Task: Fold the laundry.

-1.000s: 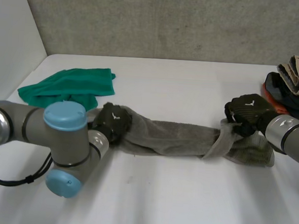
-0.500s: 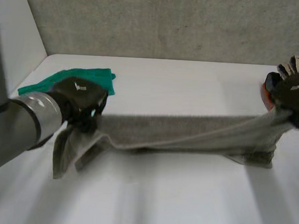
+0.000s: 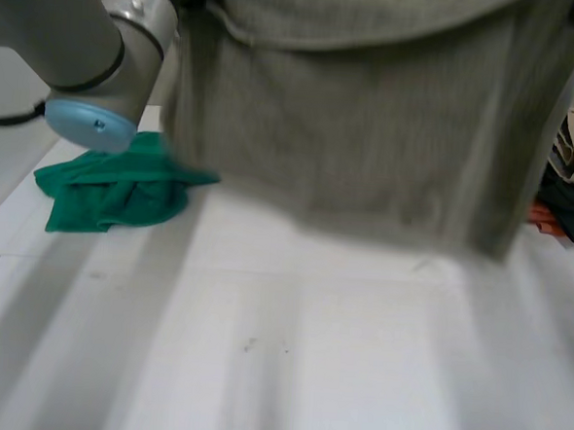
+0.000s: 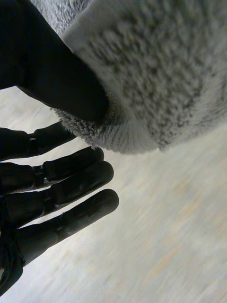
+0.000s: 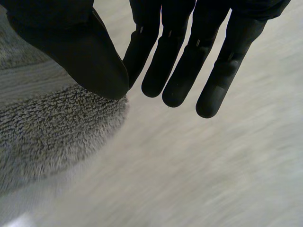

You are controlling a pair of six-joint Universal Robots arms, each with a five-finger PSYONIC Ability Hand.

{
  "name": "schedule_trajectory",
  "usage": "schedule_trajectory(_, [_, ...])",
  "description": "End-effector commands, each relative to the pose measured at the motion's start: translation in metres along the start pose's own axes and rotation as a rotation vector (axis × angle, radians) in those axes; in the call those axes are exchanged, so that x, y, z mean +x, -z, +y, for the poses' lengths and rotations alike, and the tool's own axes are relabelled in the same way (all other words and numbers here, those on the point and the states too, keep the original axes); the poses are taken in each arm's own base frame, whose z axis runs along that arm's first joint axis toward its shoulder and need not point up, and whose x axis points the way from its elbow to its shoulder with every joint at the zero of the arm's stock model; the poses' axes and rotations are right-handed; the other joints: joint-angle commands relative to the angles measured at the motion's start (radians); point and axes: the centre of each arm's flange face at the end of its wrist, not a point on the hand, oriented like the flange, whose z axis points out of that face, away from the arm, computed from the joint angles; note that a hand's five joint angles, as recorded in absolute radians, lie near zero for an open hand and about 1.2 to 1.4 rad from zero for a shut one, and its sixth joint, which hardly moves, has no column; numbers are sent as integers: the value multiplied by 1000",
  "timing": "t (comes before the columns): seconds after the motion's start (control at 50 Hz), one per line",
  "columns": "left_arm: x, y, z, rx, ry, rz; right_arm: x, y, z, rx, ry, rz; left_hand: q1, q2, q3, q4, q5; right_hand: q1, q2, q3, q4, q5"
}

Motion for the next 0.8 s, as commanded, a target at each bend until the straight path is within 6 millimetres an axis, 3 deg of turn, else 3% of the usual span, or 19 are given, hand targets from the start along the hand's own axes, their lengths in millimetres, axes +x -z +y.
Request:
schedule_trajectory(0.02, [-10, 12, -13, 3, 66, -9, 10, 4, -13, 143, -138, 69, 264, 199, 207, 195, 243, 286, 208, 201, 197, 219])
schedule_trajectory(0.04, [-10, 18, -10, -27, 81, 3, 0, 13, -1, 116, -155, 31, 264, 199, 207, 195, 243, 286, 208, 201, 197, 219])
schedule_trajectory(0.14, [-2, 57, 24, -212, 156, 75, -26, 45, 20, 29, -189, -104, 264, 199, 207, 195, 243, 286, 208, 201, 197, 219])
schedule_trajectory(0.22, [22, 98, 66, -399, 174, 155, -51, 80, 44, -78, -195, -230, 264, 199, 207, 195, 243, 286, 208, 201, 197, 219])
schedule_trajectory(0.3, [41, 130, 97, -534, 176, 219, -66, 119, 76, -263, -207, -339, 264, 199, 207, 195, 243, 286, 208, 201, 197, 219])
schedule_trajectory(0.36, [56, 148, 121, -627, 176, 263, -78, 152, 92, -419, -217, -447, 264, 199, 207, 195, 243, 286, 208, 201, 197, 219])
schedule_trajectory(0.38, [67, 159, 141, -695, 178, 292, -81, 160, 96, -454, -216, -475, 264, 199, 207, 195, 243, 286, 208, 201, 197, 219])
schedule_trajectory(0.46, [83, 178, 170, -796, 172, 338, -99, 192, 114, -593, -164, -615, 264, 199, 207, 195, 243, 286, 208, 201, 197, 219])
schedule_trajectory(0.64, [82, 176, 167, -786, 161, 345, -95, 198, 124, -623, -54, -663, 264, 199, 207, 195, 243, 286, 208, 201, 197, 219])
schedule_trajectory(0.68, [79, 174, 162, -770, 159, 339, -95, 199, 126, -635, -64, -660, -1, -66, -58, -70, -22, 286, 208, 201, 197, 219])
schedule_trajectory(0.7, [77, 173, 155, -755, 159, 335, -94, 199, 126, -636, -68, -657, -253, -317, -309, -322, -274, 286, 208, 201, 197, 219])
schedule_trajectory(0.8, [65, 183, 137, -747, 160, 323, -96, 205, 127, -653, -86, -663, -470, -534, -526, -539, -491, 286, 208, 201, 197, 219])
